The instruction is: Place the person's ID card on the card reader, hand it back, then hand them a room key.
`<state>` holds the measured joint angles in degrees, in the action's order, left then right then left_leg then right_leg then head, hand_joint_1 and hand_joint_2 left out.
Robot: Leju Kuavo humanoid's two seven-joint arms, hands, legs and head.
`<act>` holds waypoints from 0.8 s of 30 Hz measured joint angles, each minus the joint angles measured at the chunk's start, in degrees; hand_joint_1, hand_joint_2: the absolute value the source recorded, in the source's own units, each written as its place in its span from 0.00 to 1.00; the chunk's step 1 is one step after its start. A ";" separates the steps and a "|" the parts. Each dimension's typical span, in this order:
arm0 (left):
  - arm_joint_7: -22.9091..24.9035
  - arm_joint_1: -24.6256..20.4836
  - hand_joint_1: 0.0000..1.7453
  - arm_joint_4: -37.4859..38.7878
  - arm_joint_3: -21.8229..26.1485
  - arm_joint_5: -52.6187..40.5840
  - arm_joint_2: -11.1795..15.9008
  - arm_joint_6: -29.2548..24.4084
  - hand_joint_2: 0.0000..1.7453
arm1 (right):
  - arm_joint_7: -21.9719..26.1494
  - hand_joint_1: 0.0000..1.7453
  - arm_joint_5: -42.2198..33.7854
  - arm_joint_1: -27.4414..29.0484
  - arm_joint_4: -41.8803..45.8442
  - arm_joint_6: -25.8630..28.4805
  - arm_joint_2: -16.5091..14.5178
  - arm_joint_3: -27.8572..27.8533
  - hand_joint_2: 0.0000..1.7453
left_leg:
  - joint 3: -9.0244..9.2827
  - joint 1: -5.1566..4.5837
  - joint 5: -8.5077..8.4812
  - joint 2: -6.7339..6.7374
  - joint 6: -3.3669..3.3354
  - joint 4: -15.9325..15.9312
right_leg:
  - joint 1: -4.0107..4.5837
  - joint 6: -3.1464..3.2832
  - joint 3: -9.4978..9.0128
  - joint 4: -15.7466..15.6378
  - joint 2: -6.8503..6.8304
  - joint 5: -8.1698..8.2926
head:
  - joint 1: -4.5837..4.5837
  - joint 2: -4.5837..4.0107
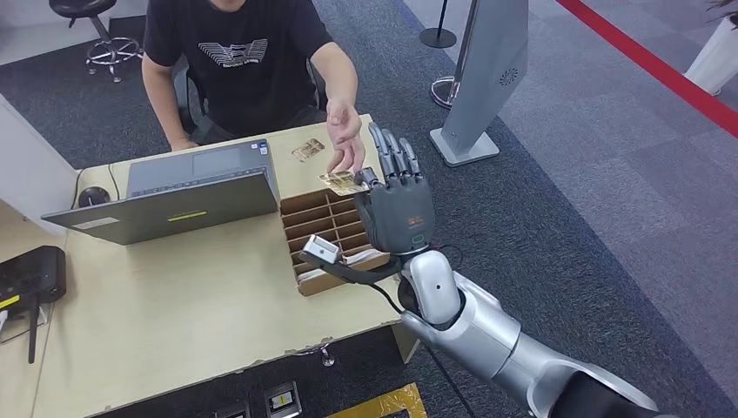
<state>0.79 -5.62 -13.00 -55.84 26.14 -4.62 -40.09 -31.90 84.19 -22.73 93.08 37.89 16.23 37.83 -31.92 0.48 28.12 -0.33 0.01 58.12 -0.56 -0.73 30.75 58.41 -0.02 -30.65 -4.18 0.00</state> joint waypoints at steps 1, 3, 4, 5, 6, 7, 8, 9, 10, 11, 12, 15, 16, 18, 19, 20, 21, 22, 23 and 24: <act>0.00 -0.10 0.00 0.00 0.00 -0.09 -0.05 0.00 0.00 | 0.24 1.00 -0.47 -0.88 -0.44 -0.04 -0.56 0.25 1.00 | 0.00 0.00 0.00 0.00 0.00 0.00 | 0.00 0.00 0.00 0.00 0.00 0.00 | 0.00 0.00; 0.00 -0.22 0.00 0.00 0.00 -0.19 -0.14 0.00 0.00 | 0.46 1.00 -0.92 -1.84 -1.03 -0.04 -1.13 0.54 1.00 | 0.00 0.00 0.00 -0.01 0.00 0.00 | 0.00 0.00 0.00 0.00 -0.01 0.00 | 0.00 0.00; 0.00 -0.23 0.00 0.00 0.00 -0.20 -0.14 0.00 0.00 | 0.49 1.00 -0.96 -1.96 -1.12 -0.04 -1.21 0.57 1.00 | 0.00 0.00 0.00 -0.01 0.00 0.00 | 0.00 0.00 0.00 0.00 -0.01 0.00 | 0.00 0.00; 0.00 -0.24 0.00 0.00 0.00 -0.20 -0.14 0.00 0.00 | 0.50 1.00 -0.97 -1.99 -1.15 -0.04 -1.23 0.57 1.00 | 0.00 0.00 0.00 -0.01 0.00 0.00 | 0.00 0.00 0.00 0.00 -0.01 0.00 | 0.00 0.00; 0.00 -0.29 0.00 0.00 0.00 -0.25 -0.17 0.00 0.00 | 0.53 1.00 -1.09 -2.34 -1.49 -0.04 -1.52 0.64 1.00 | 0.00 0.00 0.00 -0.01 0.00 0.00 | 0.00 0.00 0.00 0.00 -0.01 0.00 | 0.00 0.00; 0.00 -0.42 0.00 -0.01 0.00 -0.44 -0.26 0.01 0.00 | 0.61 1.00 -1.31 -3.20 -2.43 -0.02 -2.30 0.90 1.00 | -0.01 0.00 -0.01 -0.01 0.00 0.00 | 0.00 0.00 0.00 0.01 -0.01 0.00 | 0.00 0.00; 0.01 -0.57 0.00 -0.01 0.00 -0.65 -0.36 0.02 0.00 | 0.69 1.00 -1.56 -4.22 -3.55 0.00 -3.21 1.20 1.00 | -0.01 0.00 -0.01 -0.01 0.00 0.00 | 0.00 0.00 0.00 0.01 -0.01 0.00 | 0.00 0.00; 0.03 -0.75 0.00 -0.02 0.00 -0.88 -0.47 0.04 0.00 | 0.76 1.00 -1.81 -5.35 -4.83 0.02 -4.20 1.55 1.00 | -0.01 0.00 -0.01 -0.02 0.00 0.00 | 0.00 0.00 0.01 0.01 -0.01 0.00 | 0.00 0.00; 0.10 -0.92 0.00 -0.02 0.00 -1.13 -0.56 0.09 0.00 | 0.79 1.00 -1.96 -6.27 -5.95 0.03 -5.02 1.86 1.00 | -0.01 0.00 -0.01 -0.02 0.00 0.00 | 0.00 0.00 0.01 0.01 -0.01 0.00 | -0.01 0.00; 0.22 -1.04 0.00 -0.02 0.00 -1.28 -0.63 0.19 0.00 | 0.79 1.00 -1.99 -6.73 -6.67 0.01 -5.44 2.03 1.00 | -0.01 0.00 -0.01 -0.03 0.00 0.00 | 0.00 0.00 0.02 0.01 -0.02 0.00 | -0.01 0.00; 0.38 -1.18 0.00 -0.02 0.00 -1.43 -0.67 0.32 0.00 | 0.76 1.00 -2.01 -7.06 -7.34 0.00 -5.81 2.16 1.00 | -0.01 0.00 -0.01 -0.04 0.00 0.00 | 0.00 0.00 0.01 0.01 -0.02 0.00 | -0.01 0.00; 0.86 -1.48 0.00 -0.02 -0.01 -1.73 -0.76 0.72 0.00 | 0.61 1.00 -1.98 -7.55 -8.91 -0.03 -6.59 2.43 1.00 | -0.02 0.00 -0.01 -0.05 0.00 0.00 | 0.00 0.00 0.02 0.01 -0.02 0.00 | -0.01 0.00; 1.02 -1.57 0.00 -0.02 -0.02 -1.78 -0.77 0.81 0.00 | 0.52 1.00 -1.95 -7.66 -9.32 -0.03 -6.74 2.54 1.00 | -0.01 0.00 -0.01 -0.04 0.00 0.00 | 0.00 0.00 0.02 0.01 -0.02 0.00 | -0.01 0.00; 1.34 -1.72 0.00 -0.02 -0.03 -1.96 -0.78 0.97 0.00 | 0.21 1.00 -1.80 -7.85 -10.08 -0.08 -6.98 2.78 1.00 | -0.01 0.00 -0.01 -0.04 0.00 0.00 | 0.00 0.00 0.02 0.00 -0.02 0.00 | -0.01 0.00; 1.48 -1.78 0.00 -0.02 -0.04 -2.04 -0.78 1.01 0.00 | 0.00 1.00 -1.66 -7.90 -10.39 -0.13 -7.07 2.90 1.00 | -0.01 0.00 -0.01 -0.04 0.00 0.00 | 0.00 0.00 0.02 0.00 -0.02 0.00 | -0.01 0.00; 1.57 -1.81 0.00 -0.02 -0.05 -2.12 -0.78 1.04 0.00 | -0.22 1.00 -1.51 -7.92 -10.67 -0.18 -7.15 2.99 1.00 | -0.01 0.00 -0.01 -0.04 0.00 0.00 | 0.00 0.00 0.02 0.00 -0.02 0.00 | -0.01 0.00; 1.67 -1.84 0.00 -0.02 -0.06 -2.15 -0.78 1.05 0.00 | -0.38 1.00 -1.38 -7.92 -10.90 -0.26 -7.22 3.05 1.00 | -0.01 0.00 -0.01 -0.04 0.00 0.00 | 0.00 0.00 0.02 0.00 -0.02 0.00 | -0.01 0.00; 1.77 -1.87 0.00 -0.02 -0.07 -2.17 -0.78 1.07 0.00 | -0.53 1.00 -1.29 -7.91 -11.09 -0.32 -7.26 3.08 1.00 | -0.01 0.00 -0.01 -0.04 0.00 0.00 | 0.00 0.00 0.03 0.00 -0.02 0.00 | -0.01 0.00; 1.86 -1.91 0.00 -0.02 -0.08 -2.19 -0.78 1.11 0.00 | -0.64 1.00 -1.25 -7.90 -11.26 -0.38 -7.28 3.09 1.00 | -0.01 0.00 -0.01 -0.04 0.00 0.00 | 0.00 0.00 0.03 0.00 -0.01 0.00 | 0.00 0.00; 1.95 -1.94 0.00 -0.02 -0.08 -2.20 -0.77 1.16 0.00 | -0.70 1.00 -1.19 -7.90 -11.42 -0.43 -7.29 3.10 1.00 | -0.01 0.00 -0.01 -0.04 0.00 0.00 | 0.00 0.00 0.03 0.00 -0.01 0.00 | -0.01 0.00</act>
<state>2.73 -7.56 -13.03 -55.93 23.94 -5.39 -38.92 -32.60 83.01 -30.63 81.66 37.46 8.94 40.94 -31.94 0.48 28.11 -0.37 0.01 58.12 -0.57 -0.73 30.78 58.42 -0.04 -30.65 -4.19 0.00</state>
